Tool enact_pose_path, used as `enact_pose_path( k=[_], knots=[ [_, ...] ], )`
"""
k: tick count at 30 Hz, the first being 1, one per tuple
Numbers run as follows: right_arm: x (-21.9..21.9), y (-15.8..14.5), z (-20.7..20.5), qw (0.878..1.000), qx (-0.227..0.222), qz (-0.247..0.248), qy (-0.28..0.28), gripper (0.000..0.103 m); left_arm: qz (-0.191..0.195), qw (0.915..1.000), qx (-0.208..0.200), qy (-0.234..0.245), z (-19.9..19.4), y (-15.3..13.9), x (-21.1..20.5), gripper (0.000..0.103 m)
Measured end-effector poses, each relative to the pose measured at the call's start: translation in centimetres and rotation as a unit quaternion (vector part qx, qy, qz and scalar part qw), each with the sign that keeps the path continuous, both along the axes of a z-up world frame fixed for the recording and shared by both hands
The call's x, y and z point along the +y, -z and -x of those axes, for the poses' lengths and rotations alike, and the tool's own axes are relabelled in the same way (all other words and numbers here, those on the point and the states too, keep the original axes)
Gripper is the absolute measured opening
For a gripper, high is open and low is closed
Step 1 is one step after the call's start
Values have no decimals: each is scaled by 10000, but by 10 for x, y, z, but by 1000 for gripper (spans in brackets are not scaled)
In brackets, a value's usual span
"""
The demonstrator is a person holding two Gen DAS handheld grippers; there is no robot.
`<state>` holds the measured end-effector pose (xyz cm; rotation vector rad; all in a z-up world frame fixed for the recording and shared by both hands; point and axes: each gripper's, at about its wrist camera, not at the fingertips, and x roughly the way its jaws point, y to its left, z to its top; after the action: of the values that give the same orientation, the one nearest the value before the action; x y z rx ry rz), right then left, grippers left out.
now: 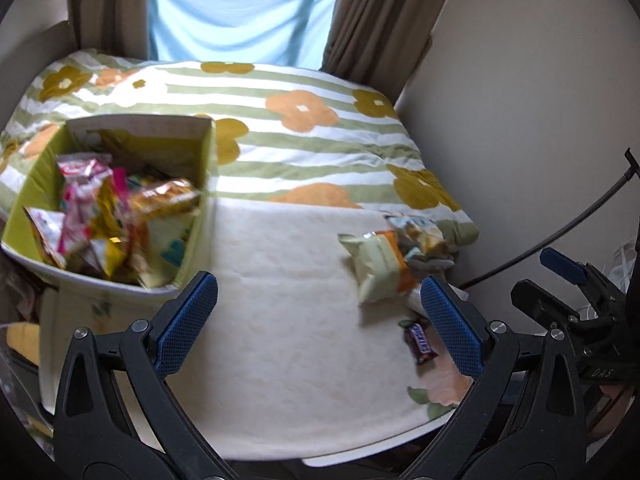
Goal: Organize snacks
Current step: 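Move both tools back to the Snickers bar and white packet, then grasp the white packet with the right tool while the left tool reaches the Snickers bar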
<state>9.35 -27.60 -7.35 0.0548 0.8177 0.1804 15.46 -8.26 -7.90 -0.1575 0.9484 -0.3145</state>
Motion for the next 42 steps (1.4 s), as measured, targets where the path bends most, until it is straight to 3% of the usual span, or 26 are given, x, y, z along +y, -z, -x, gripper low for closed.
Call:
enact_pose_path(
  k=[10, 18, 24, 31, 36, 42],
  knots=[
    [-56, 29, 21, 9993, 210, 254, -154, 103, -92, 9984, 546, 130, 29, 48, -72, 101],
    [-84, 69, 3, 9979, 532, 348, -145, 103, -131, 9938, 1011, 452, 32, 105, -118, 101],
    [-91, 101, -14, 9936, 727, 817, -267, 103, 24, 9892, 1290, 694, 25, 150, -158, 99],
    [-103, 130, -29, 9903, 981, 924, -349, 103, 41, 9853, 1515, 786, 19, 192, -189, 77],
    [-103, 147, -34, 9874, 1179, 934, -487, 103, -35, 9863, 1449, 785, 18, 203, -198, 75],
    [-98, 159, -44, 9851, 1298, 938, -622, 102, -272, 9878, 1284, 832, 18, 202, -205, 44]
  ],
)
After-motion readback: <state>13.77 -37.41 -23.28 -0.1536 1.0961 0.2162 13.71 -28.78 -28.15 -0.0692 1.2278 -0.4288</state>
